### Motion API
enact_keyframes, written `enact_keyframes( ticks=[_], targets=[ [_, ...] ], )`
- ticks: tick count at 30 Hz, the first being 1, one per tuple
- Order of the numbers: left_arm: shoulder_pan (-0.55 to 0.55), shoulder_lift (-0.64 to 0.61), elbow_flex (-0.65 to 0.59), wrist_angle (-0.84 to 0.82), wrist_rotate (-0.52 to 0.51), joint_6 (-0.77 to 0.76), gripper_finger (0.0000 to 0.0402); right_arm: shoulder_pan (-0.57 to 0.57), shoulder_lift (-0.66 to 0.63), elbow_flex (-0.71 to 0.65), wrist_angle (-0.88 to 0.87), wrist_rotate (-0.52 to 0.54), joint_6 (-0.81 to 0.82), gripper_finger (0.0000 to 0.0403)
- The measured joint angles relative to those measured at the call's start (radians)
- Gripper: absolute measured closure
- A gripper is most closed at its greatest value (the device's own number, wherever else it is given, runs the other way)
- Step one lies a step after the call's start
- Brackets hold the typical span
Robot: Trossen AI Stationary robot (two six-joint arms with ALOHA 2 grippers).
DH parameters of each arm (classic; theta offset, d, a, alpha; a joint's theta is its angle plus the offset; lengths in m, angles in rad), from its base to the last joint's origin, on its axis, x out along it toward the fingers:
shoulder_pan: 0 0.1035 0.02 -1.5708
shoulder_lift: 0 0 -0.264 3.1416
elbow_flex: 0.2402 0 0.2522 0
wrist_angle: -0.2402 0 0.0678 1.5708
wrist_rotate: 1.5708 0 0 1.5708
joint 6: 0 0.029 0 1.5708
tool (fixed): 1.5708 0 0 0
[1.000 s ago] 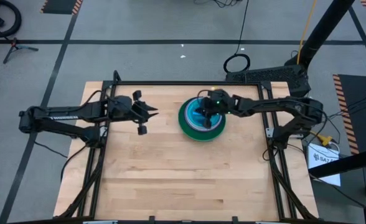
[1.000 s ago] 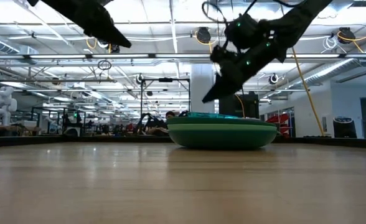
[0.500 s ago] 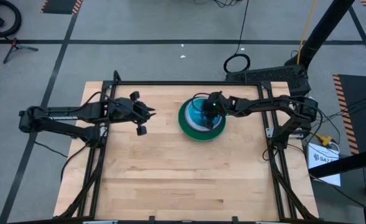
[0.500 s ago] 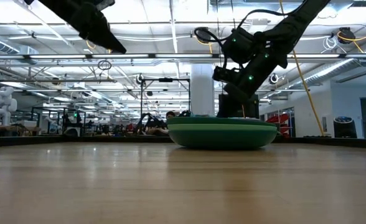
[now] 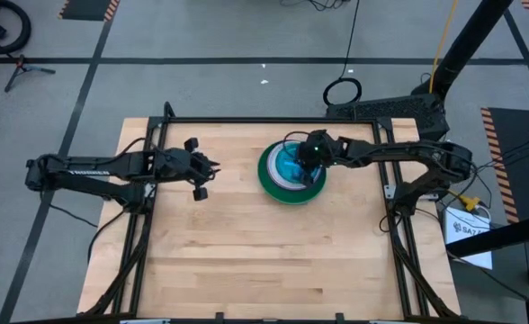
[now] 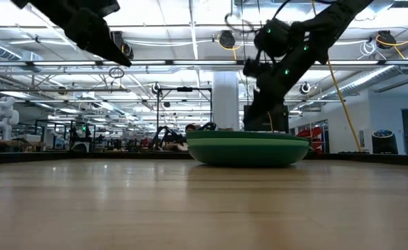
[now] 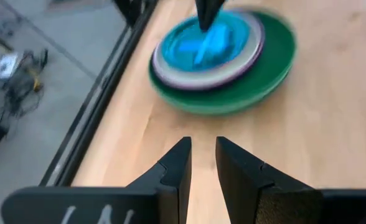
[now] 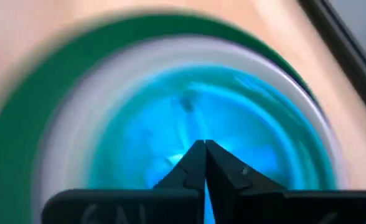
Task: Stack plastic plates
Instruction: Return to Home Position
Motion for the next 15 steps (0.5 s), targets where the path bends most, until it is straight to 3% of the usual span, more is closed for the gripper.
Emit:
enact_keyframes(
  ticks=[5,15],
  targets=[
    [-0.035,-0.171,-0.182,0.146,0.053,-0.047,0.0321,0.028,-0.111,-0.097,0.194,-0.226,-0.057,0.0402],
    [-0.057,-0.66,-0.382,0.106,0.062,-0.072,0.0321,0.034,-0.456,-0.415,0.434,-0.294,0.014,0.0402]
  ],
)
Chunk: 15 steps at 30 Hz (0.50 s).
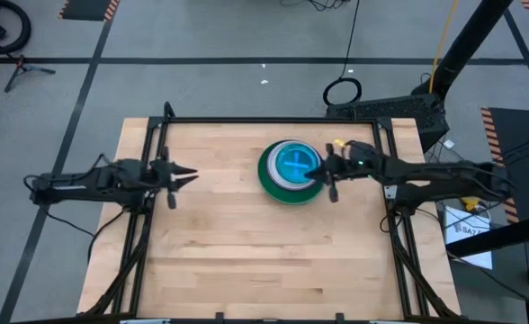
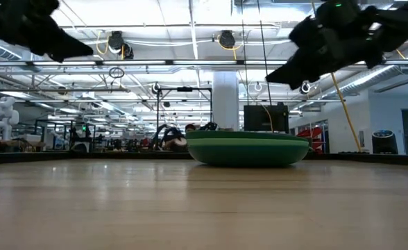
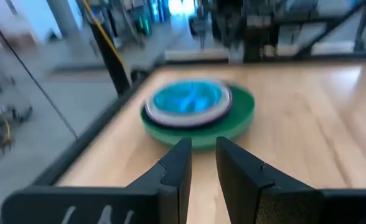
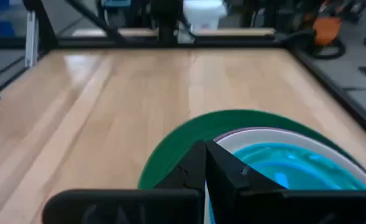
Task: Stack plastic plates
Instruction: Return to Home Position
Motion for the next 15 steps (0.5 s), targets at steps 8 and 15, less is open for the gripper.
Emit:
enact_keyframes(
  ticks=[8,15],
  targets=[
    [0.002,-0.262,-0.052,0.018,0.0,-0.032,0.0321,0.048,-0.313,-0.18,0.058,0.003,0.03,0.0402],
    [0.0,-0.255,-0.091,0.013,0.018,-0.087,0.0321,0.074,-0.561,-0.317,0.083,0.004,0.05,0.0403]
  ],
)
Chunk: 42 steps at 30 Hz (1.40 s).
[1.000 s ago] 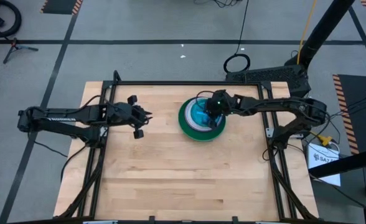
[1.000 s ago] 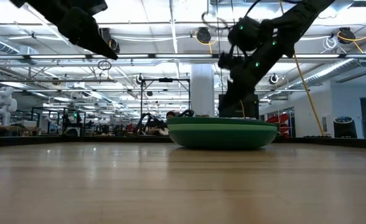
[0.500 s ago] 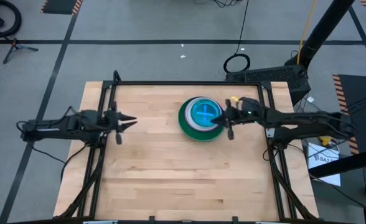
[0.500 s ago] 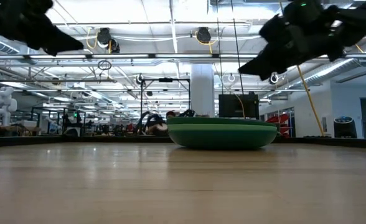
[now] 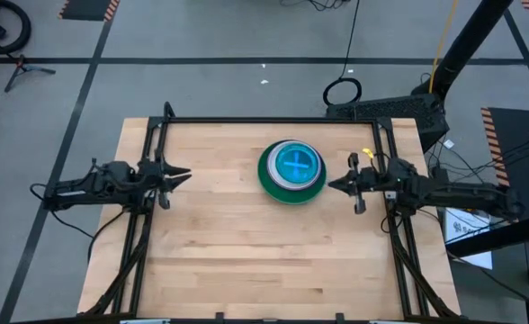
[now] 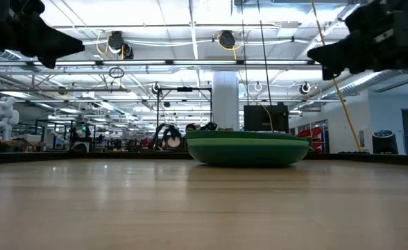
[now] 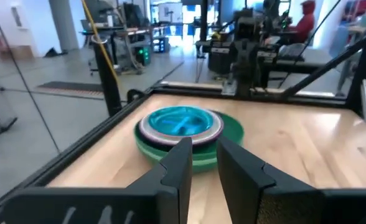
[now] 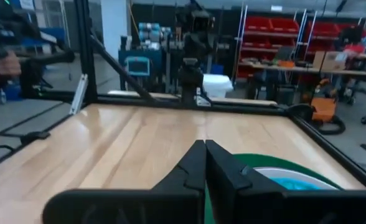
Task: Stack plastic plates
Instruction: Return to Home Position
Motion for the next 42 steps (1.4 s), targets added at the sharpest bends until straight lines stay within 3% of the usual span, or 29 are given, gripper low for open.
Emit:
enact_keyframes(
  ticks=[6,11,19,24,42],
  targets=[
    [-0.002,-0.006,-0.119,0.135,0.074,-0.025,0.0321,0.005,-0.17,-0.103,0.001,-0.002,0.019,0.0403],
    [-0.002,-0.004,-0.249,0.322,0.114,-0.054,0.0321,0.005,-0.245,-0.112,-0.108,0.001,0.013,0.0403],
    [-0.003,0.019,-0.251,0.33,0.104,-0.05,0.0321,0.003,-0.248,-0.113,-0.161,0.008,-0.052,0.0403],
    [-0.003,0.023,-0.251,0.33,0.094,-0.058,0.0321,0.003,-0.247,-0.114,-0.26,0.113,0.028,0.0403],
    [-0.003,0.023,-0.251,0.326,0.089,-0.044,0.0321,0.003,-0.243,-0.116,-0.284,0.109,0.059,0.0393]
  ],
)
